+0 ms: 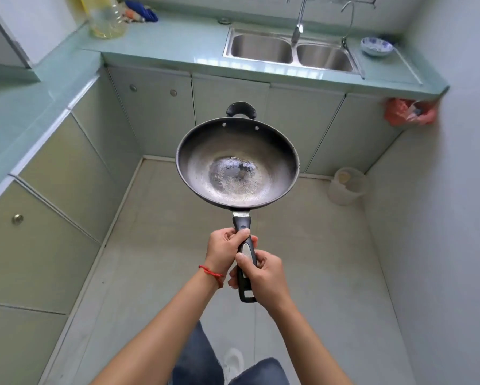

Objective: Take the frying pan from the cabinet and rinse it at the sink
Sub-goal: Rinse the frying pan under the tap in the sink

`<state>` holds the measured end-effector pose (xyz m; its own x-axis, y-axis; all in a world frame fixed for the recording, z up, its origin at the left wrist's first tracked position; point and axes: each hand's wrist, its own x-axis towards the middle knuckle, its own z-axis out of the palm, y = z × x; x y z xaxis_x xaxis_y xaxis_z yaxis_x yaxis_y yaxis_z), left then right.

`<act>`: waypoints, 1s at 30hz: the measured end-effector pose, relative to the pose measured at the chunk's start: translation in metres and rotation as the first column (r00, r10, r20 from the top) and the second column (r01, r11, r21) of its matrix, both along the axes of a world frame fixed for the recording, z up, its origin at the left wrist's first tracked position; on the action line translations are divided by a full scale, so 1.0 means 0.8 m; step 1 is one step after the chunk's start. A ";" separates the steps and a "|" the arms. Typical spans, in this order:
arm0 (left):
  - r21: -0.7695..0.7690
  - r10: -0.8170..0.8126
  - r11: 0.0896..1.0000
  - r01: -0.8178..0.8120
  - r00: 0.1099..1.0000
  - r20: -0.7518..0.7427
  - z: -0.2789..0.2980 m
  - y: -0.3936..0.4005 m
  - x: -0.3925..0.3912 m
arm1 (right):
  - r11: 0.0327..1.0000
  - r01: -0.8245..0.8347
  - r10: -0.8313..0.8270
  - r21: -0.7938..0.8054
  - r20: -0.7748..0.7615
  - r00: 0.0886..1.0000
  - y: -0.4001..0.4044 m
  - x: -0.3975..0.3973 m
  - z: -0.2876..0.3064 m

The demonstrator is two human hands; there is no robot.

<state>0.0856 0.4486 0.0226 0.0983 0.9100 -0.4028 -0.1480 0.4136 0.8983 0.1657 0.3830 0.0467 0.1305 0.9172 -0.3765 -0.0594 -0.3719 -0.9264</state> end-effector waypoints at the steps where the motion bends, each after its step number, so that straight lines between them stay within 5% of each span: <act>1: 0.007 0.002 1.000 -0.002 1.000 -0.002 0.002 0.021 0.007 | 1.000 -0.001 0.001 0.001 -0.009 1.000 0.020 0.007 0.001; 30: 0.063 -0.058 0.996 0.059 0.998 -0.030 0.017 0.718 0.203 | 0.997 0.054 -0.055 0.058 0.012 0.998 0.710 0.198 0.018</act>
<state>0.2481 1.0233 0.0361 0.1418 0.9268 -0.3476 -0.0998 0.3628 0.9265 0.3243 0.9513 0.0610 0.1856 0.9287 -0.3210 -0.0655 -0.3143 -0.9471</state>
